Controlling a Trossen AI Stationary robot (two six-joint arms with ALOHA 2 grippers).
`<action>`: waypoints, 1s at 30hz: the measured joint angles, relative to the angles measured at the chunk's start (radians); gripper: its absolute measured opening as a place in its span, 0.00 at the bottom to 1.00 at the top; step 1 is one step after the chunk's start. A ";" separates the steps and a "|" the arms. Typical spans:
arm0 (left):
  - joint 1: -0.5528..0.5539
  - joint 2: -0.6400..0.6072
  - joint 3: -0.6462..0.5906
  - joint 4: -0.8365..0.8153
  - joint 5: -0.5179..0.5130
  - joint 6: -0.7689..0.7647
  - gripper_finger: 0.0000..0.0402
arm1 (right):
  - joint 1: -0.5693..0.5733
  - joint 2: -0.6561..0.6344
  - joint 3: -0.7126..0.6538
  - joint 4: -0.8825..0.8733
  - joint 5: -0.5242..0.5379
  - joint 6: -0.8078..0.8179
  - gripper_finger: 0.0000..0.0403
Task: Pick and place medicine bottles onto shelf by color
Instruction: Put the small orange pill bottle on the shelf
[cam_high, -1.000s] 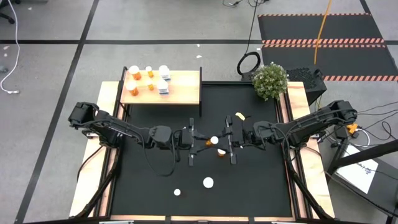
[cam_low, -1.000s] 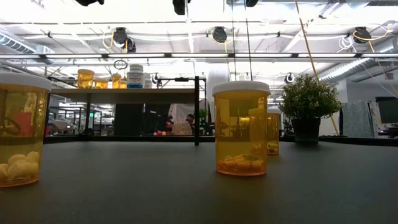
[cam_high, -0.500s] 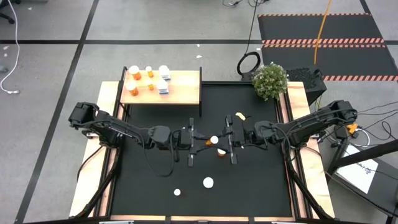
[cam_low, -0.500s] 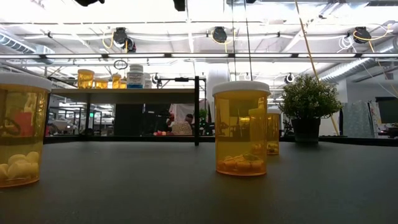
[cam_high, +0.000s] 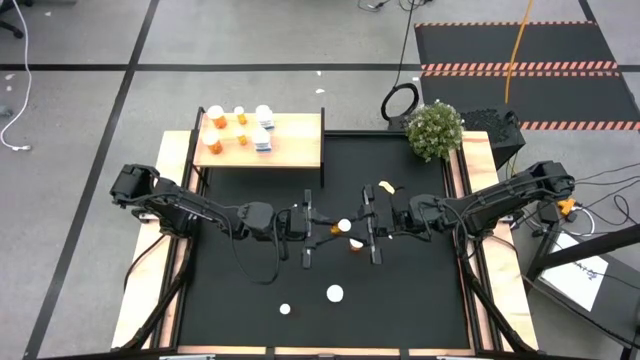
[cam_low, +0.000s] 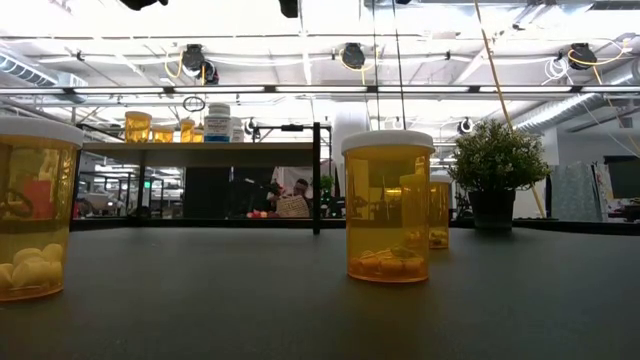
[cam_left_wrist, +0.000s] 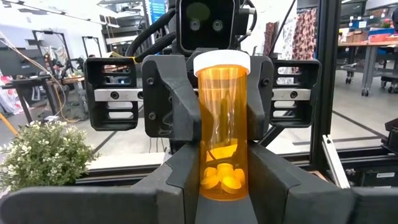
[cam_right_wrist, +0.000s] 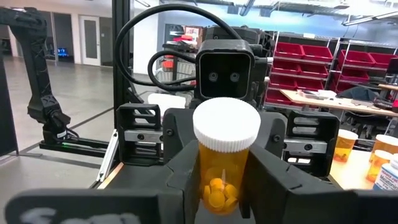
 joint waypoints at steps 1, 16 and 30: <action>0.000 0.000 0.000 0.000 0.000 0.000 0.27 | 0.000 0.000 0.000 0.000 0.000 0.000 0.24; -0.009 -0.094 0.001 -0.233 -0.003 -0.120 0.63 | 0.001 0.002 -0.002 -0.052 -0.003 0.011 0.25; -0.044 -0.302 0.169 -0.871 -0.091 -0.308 0.73 | -0.077 0.002 -0.004 -0.247 0.031 0.061 0.25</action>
